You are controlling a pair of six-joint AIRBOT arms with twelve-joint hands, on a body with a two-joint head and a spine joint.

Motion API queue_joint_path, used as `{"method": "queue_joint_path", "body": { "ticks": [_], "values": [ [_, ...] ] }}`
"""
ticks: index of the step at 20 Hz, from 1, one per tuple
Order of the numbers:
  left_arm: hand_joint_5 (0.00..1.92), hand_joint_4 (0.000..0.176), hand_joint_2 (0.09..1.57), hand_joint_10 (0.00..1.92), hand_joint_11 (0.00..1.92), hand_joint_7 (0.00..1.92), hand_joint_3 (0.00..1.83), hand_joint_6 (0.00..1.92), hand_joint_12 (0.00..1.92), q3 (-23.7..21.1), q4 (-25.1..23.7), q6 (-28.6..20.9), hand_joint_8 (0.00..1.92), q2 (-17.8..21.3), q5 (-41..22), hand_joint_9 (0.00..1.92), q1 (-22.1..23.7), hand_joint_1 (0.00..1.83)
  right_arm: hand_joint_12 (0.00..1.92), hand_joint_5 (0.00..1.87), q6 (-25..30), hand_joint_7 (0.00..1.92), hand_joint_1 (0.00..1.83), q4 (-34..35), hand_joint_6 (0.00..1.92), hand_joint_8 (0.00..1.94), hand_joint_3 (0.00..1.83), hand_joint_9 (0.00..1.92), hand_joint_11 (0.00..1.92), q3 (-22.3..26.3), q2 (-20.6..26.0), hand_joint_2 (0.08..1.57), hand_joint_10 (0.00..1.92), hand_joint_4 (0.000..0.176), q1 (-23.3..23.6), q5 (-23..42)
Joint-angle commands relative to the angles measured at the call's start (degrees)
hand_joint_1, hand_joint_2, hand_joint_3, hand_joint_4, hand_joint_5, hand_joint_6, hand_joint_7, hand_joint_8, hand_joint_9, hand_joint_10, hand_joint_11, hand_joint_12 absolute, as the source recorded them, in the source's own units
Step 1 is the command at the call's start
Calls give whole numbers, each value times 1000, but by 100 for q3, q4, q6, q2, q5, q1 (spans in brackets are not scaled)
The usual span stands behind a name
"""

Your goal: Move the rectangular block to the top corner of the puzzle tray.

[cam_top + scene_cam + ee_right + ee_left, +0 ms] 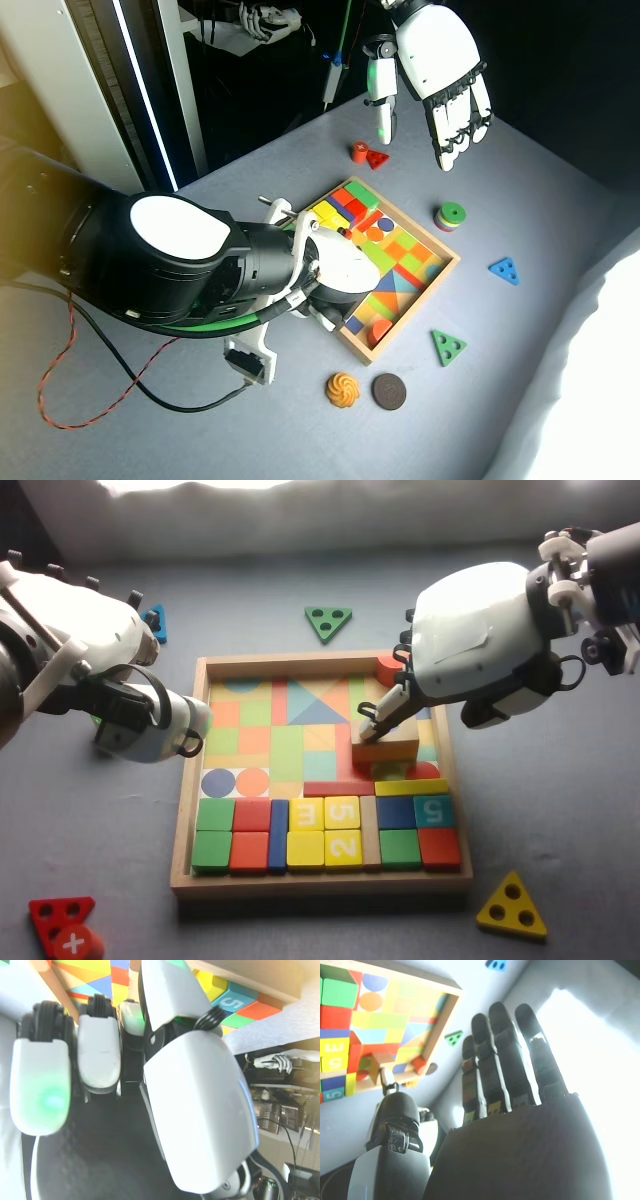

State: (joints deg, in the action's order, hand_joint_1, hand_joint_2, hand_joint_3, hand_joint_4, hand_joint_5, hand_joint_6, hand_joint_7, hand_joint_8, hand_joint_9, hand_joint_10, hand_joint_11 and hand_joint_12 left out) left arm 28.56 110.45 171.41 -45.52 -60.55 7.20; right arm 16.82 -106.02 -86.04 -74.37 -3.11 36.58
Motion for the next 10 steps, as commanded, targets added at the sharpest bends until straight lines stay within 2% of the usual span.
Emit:
{"method": "queue_joint_path", "body": {
  "ticks": [1,10],
  "values": [
    [358,0,1323,6,138,533,0,4,697,-19,-484,32,4,81,-9,529,38,0,1921,511,-54,1283,1750,156,12,1941,3,1588,1810,-57,37,1207,1921,0,1,-55],
    [364,0,1326,3,128,532,0,6,695,-19,-485,32,6,81,-9,524,38,0,1921,485,-257,1282,1774,376,3,1941,0,1609,1803,-388,-104,1200,1921,0,-43,-55]
  ]
}}
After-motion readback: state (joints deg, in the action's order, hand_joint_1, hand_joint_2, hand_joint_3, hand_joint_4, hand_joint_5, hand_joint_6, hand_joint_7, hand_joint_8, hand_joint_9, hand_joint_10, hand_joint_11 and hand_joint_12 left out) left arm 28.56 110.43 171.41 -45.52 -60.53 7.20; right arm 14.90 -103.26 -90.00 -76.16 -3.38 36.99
